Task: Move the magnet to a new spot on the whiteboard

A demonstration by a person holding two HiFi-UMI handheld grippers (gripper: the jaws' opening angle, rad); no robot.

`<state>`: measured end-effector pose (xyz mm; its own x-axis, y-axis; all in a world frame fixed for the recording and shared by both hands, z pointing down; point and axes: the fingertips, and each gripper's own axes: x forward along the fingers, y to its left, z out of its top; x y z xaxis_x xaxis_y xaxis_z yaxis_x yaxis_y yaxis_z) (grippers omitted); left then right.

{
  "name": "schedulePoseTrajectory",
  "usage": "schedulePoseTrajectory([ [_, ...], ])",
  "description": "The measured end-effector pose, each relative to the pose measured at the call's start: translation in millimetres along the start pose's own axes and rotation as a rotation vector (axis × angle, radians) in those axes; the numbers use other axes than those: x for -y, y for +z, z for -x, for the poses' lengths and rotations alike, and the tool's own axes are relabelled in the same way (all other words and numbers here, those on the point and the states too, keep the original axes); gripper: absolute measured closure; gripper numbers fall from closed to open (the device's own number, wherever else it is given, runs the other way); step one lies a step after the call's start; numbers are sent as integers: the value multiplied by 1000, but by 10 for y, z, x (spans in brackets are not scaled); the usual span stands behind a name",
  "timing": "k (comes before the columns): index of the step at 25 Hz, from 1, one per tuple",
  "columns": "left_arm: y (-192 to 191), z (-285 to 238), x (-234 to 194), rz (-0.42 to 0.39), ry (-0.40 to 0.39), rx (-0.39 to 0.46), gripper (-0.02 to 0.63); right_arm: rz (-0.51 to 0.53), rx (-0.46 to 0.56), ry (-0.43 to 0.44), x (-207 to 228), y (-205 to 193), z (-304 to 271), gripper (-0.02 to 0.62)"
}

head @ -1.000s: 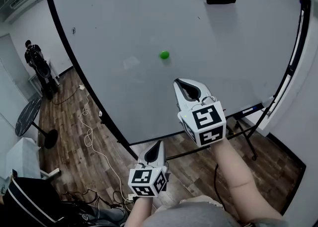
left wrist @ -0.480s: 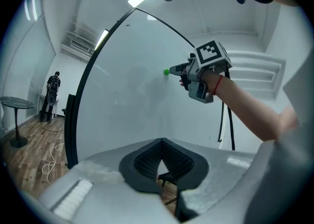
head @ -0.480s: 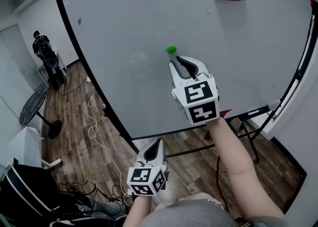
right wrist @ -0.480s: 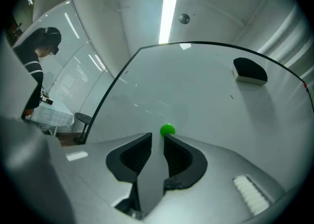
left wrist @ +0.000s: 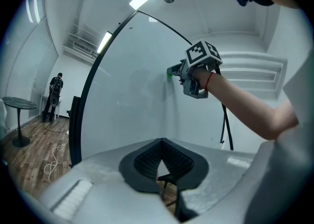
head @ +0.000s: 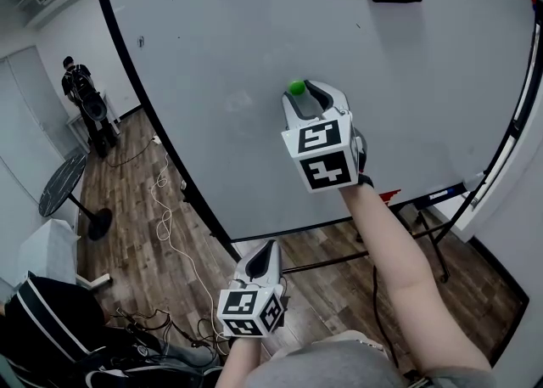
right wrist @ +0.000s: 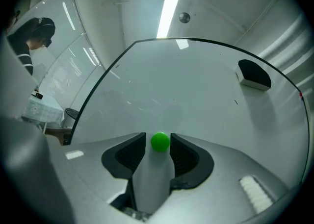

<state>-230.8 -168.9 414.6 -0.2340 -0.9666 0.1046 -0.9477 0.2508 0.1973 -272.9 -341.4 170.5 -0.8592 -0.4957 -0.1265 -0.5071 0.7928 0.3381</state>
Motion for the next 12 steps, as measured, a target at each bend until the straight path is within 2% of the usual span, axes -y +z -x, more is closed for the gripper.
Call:
schedulePoseTrajectory([
  [12,-36,-1,-3,8,1,-4,603,62,-11,-35,35,-35,-91,462],
])
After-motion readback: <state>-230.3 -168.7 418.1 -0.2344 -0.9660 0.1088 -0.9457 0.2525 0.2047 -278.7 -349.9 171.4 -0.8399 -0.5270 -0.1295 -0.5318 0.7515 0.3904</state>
